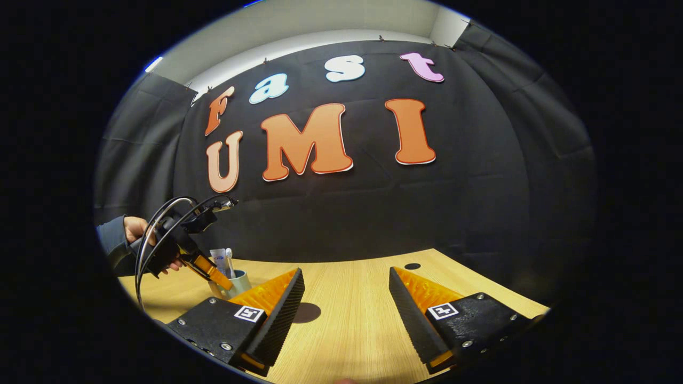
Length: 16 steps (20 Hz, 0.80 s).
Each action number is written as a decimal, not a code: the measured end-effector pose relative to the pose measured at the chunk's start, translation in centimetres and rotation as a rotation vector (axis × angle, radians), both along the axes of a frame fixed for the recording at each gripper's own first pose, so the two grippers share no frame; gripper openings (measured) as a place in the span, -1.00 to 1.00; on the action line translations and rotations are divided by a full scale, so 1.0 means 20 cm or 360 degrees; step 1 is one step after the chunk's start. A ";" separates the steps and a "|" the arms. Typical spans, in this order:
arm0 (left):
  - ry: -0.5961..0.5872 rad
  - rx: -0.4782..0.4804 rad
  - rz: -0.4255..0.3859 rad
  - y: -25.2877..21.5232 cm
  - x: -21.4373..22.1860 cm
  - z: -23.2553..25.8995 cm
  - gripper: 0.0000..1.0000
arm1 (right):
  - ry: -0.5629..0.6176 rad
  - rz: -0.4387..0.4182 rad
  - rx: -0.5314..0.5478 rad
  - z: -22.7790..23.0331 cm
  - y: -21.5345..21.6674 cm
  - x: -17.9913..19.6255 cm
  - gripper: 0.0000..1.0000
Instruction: Put the toothbrush and toothpaste on the desktop into the cup, then pick up the cup and place it on the coaster on the desktop.
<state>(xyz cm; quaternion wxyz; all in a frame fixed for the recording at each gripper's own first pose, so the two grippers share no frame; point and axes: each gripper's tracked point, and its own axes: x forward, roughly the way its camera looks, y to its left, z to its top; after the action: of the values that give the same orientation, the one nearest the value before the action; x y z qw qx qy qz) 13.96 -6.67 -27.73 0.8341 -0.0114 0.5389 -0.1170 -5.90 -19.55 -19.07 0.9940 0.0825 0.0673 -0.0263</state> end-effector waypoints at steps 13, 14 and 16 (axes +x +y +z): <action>0.0172 0.0092 0.0035 -0.03 -0.01 -0.11 0.70 | -0.0053 -0.0098 0.0023 0.06 -0.13 -0.19 0.94; 0.0185 0.0097 0.0036 -0.02 -0.01 -0.11 0.61 | -0.0056 -0.0107 0.0034 0.05 -0.13 -0.20 0.94; 0.0207 0.0108 0.0048 -0.01 0.00 -0.12 0.41 | -0.0050 -0.0117 0.0052 0.04 -0.14 -0.23 0.94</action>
<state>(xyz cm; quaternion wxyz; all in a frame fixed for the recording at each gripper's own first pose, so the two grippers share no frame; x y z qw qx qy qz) 13.95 -6.87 -30.05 0.7989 0.0012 0.5954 -0.0851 -10.41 -22.40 -18.33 0.9918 0.1015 0.0489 -0.0603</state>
